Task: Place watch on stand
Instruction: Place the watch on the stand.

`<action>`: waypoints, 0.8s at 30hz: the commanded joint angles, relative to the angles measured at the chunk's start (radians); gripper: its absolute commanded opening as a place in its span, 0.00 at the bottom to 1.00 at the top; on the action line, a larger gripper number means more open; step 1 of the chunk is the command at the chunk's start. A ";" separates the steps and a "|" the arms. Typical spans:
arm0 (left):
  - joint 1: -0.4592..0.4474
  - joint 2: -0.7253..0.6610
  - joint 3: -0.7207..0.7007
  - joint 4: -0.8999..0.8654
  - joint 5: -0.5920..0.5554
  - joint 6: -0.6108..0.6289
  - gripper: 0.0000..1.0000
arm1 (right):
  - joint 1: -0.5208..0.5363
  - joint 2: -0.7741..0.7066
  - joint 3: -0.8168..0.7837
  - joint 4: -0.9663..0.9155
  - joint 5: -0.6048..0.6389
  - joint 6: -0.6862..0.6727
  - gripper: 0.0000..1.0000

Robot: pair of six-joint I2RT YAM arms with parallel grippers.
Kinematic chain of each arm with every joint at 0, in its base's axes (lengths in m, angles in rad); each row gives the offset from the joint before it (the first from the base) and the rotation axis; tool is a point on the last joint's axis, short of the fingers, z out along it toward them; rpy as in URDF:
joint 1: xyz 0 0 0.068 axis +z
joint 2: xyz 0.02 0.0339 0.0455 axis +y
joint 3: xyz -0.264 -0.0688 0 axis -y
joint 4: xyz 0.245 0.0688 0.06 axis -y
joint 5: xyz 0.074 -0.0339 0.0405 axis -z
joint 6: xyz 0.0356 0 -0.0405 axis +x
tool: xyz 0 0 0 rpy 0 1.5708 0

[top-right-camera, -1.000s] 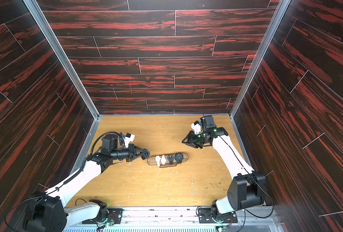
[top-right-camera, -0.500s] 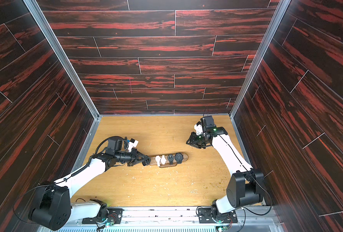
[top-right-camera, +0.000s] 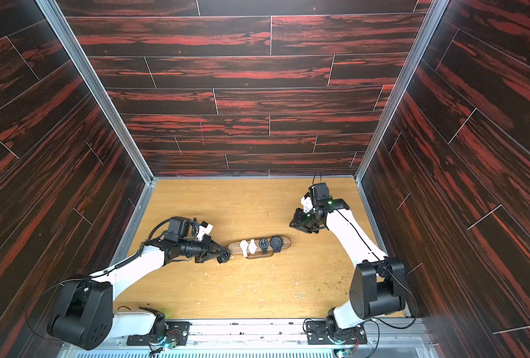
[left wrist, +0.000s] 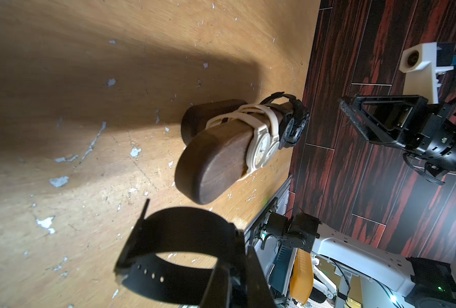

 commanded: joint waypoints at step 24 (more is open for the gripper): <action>0.002 0.104 0.066 0.077 0.061 -0.016 0.00 | -0.002 0.044 -0.040 0.029 0.008 0.006 0.32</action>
